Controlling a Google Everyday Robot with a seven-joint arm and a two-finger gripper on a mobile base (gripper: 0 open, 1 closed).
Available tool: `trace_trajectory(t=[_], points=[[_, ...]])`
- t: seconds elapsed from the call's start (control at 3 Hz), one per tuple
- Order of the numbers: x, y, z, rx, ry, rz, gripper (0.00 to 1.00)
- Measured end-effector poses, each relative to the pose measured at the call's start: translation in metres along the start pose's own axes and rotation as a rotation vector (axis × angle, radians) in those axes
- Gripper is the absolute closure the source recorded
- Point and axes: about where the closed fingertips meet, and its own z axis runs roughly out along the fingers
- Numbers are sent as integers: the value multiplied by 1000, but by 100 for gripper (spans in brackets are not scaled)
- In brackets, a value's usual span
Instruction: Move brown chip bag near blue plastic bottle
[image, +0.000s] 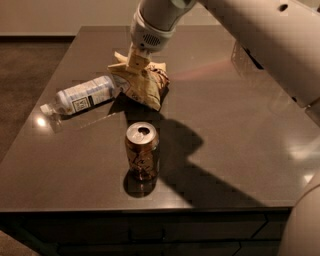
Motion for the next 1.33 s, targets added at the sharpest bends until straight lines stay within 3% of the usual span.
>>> trace_trajectory(t=[0.33,1.33], points=[[-21,7,14,-26,7,-55,82],[-23,11,29,-38,16,-68,12]])
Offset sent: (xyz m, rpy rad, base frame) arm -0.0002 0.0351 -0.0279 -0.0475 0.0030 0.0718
